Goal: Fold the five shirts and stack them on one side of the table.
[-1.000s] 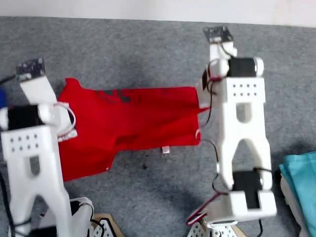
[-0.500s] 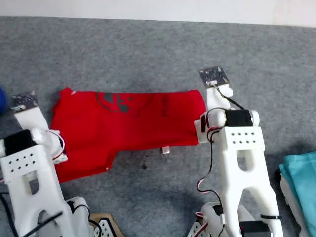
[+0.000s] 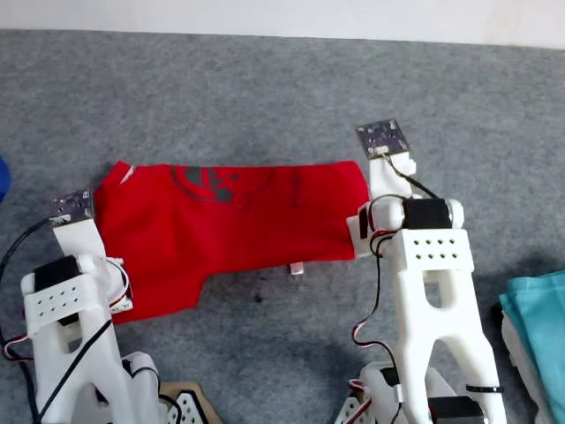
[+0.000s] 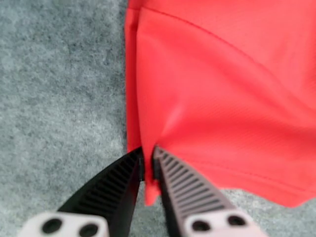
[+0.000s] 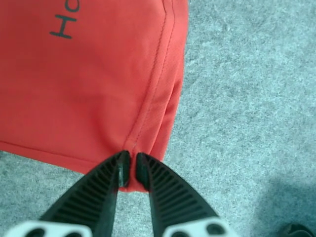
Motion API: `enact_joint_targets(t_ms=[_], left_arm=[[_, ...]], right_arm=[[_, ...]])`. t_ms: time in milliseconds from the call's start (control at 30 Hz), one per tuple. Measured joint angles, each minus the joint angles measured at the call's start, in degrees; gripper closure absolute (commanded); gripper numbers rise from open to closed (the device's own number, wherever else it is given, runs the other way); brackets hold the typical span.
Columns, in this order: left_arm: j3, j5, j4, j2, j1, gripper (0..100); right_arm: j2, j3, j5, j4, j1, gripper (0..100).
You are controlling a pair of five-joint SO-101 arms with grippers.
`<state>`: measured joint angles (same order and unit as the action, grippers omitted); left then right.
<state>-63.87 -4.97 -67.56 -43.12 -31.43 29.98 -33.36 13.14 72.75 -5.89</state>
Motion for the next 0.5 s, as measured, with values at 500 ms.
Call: enact_joint_targets(t_ms=[500], left_arm=[[2.4, -0.1, 0.1, 0.0, -7.4, 72]], right_arm=[[0.4, -3.5, 0.0, -0.1, 0.0, 99.2]])
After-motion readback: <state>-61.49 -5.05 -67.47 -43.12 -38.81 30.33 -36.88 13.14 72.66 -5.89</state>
